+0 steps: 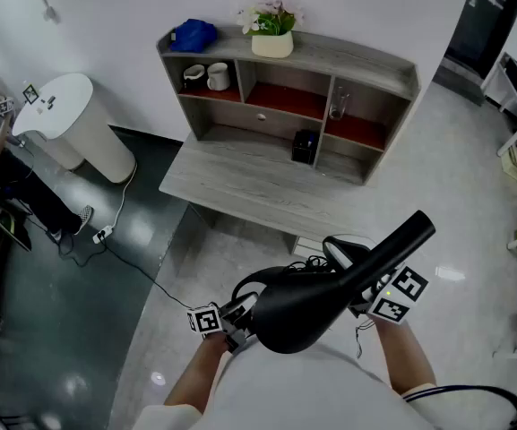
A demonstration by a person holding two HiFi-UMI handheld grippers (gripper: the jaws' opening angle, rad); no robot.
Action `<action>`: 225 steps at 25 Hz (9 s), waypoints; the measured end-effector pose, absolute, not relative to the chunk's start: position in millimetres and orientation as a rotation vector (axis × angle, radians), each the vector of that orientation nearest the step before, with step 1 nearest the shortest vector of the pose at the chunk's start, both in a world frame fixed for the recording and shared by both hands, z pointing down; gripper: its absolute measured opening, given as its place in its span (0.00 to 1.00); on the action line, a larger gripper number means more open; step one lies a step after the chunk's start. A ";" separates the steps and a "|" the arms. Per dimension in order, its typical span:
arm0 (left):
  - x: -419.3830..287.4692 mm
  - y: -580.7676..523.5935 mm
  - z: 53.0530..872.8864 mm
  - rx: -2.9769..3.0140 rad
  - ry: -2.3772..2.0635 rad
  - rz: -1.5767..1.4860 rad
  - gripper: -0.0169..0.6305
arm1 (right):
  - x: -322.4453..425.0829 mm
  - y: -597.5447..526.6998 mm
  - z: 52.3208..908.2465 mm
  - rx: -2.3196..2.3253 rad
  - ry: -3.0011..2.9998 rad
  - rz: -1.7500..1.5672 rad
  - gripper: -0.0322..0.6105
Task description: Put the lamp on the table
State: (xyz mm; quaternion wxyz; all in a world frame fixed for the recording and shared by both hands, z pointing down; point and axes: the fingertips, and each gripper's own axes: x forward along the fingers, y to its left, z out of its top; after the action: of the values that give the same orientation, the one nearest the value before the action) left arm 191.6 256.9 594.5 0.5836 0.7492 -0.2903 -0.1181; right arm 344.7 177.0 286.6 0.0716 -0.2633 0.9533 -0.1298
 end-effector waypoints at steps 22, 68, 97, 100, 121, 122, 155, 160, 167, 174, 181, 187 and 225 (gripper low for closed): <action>182.3 245.7 568.9 1.847 -0.578 -0.409 0.04 | 326.2 193.1 259.9 -0.700 2.824 -0.315 0.08; 29.6 163.2 569.0 1.881 -0.687 -0.492 0.04 | 161.0 93.6 260.0 -0.464 2.836 -0.330 0.08; -18.2 -21.0 585.1 1.751 -1.074 -0.731 0.04 | 70.6 -120.9 256.4 0.147 2.894 -0.292 0.08; -34.5 -28.8 595.9 1.729 -1.109 -0.746 0.04 | 53.4 -133.7 270.9 0.182 2.899 -0.295 0.08; -156.5 -117.2 689.0 1.651 -1.235 -0.746 0.04 | -86.7 -232.0 363.0 0.351 2.946 -0.429 0.08; -160.2 -122.5 694.7 1.643 -1.237 -0.734 0.04 | -91.5 -237.7 369.5 0.352 2.948 -0.434 0.08; -156.9 -271.8 802.5 1.768 -0.844 -0.146 0.04 | -36.6 -341.7 458.3 -0.455 2.882 -0.462 0.08; -157.6 -277.0 807.8 1.774 -0.862 -0.020 0.04 | -32.2 -348.9 457.6 -0.472 2.835 -0.480 0.08; -156.3 -271.8 812.4 1.743 -0.890 0.040 0.07 | -35.1 -350.7 455.9 -0.482 2.819 -0.482 0.08; -190.1 -276.5 810.7 1.629 -1.032 -0.094 0.23 | -44.4 -347.6 455.1 -0.501 2.827 -0.461 0.08; -186.3 -264.5 803.3 1.611 -1.068 -0.184 0.22 | -53.3 -344.5 458.1 -0.563 2.850 -0.448 0.08; -191.2 -247.2 806.5 1.562 -1.107 -0.278 0.22 | -74.2 -339.7 457.2 -0.521 2.908 -0.436 0.08; -197.5 -125.6 833.3 1.277 -1.485 -0.477 0.20 | -119.2 -295.7 470.1 -0.500 3.052 -0.285 0.08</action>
State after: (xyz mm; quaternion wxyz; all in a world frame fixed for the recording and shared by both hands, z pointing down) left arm -197.5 -125.6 833.3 0.5338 0.5356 -0.6230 -0.2002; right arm -119.2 -295.7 470.1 0.0181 -0.1610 0.9825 -0.0917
